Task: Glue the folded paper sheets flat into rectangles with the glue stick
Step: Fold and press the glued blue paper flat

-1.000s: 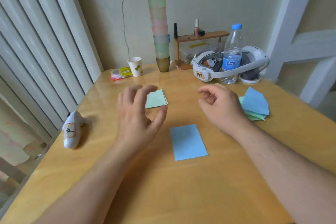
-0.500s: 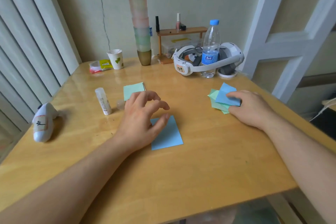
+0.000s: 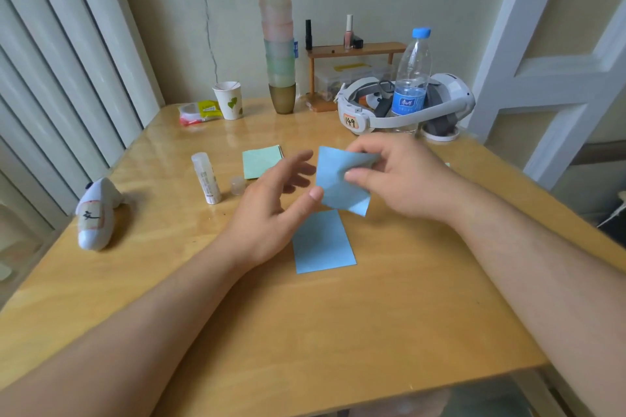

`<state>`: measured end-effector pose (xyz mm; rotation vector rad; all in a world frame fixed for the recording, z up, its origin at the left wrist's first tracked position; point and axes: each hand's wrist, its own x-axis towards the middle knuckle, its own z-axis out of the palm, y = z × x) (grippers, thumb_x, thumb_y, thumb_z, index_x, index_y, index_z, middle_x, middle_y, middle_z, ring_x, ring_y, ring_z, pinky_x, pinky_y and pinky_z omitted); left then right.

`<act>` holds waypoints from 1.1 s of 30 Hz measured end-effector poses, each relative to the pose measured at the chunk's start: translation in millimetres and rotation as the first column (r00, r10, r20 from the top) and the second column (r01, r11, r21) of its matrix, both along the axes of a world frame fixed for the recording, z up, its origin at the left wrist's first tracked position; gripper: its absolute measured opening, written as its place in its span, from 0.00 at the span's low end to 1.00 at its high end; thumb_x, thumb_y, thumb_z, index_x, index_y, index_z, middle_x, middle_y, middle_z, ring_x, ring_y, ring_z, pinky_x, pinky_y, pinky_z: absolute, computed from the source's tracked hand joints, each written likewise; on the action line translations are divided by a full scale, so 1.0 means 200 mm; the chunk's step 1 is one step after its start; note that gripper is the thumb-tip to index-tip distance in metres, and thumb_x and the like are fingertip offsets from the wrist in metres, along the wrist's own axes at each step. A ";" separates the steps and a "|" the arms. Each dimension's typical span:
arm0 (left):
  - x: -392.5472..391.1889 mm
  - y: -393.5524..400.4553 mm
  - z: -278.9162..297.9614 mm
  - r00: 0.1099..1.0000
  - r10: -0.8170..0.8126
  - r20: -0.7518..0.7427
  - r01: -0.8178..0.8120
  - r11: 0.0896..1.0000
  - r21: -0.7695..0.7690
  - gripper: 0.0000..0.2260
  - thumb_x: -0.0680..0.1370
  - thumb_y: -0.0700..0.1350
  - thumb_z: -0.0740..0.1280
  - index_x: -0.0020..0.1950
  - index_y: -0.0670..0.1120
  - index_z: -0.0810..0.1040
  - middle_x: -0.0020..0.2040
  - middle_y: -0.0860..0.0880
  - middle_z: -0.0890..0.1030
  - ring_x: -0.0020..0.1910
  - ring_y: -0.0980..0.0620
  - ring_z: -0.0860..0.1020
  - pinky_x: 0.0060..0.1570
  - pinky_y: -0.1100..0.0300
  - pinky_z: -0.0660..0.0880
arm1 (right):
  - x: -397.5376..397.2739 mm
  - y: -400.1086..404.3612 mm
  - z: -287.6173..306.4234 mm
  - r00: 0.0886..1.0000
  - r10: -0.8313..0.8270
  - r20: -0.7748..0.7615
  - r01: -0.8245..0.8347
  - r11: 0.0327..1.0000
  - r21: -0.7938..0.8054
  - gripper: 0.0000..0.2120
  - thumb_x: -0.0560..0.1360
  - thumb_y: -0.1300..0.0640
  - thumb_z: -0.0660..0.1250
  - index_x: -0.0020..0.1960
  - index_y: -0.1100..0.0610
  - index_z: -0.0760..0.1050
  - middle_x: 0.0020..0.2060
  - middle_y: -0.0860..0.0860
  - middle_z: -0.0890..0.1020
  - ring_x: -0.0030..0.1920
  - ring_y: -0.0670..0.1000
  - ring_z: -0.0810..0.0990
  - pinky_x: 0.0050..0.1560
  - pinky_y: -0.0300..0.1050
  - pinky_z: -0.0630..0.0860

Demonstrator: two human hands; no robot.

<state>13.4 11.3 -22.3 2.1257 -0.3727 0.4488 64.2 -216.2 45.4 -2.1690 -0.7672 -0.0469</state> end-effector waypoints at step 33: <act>-0.05 0.15 0.04 0.891 -0.176 -0.418 0.193 0.981 0.000 0.15 0.73 0.50 0.80 0.58 0.60 0.84 0.32 0.56 0.76 0.31 0.54 0.70 0.35 0.61 0.70 | -0.03 0.04 -0.21 0.893 0.142 -0.428 -0.186 0.980 -0.064 0.23 0.73 0.64 0.79 0.58 0.42 0.79 0.28 0.43 0.81 0.30 0.45 0.76 0.37 0.38 0.74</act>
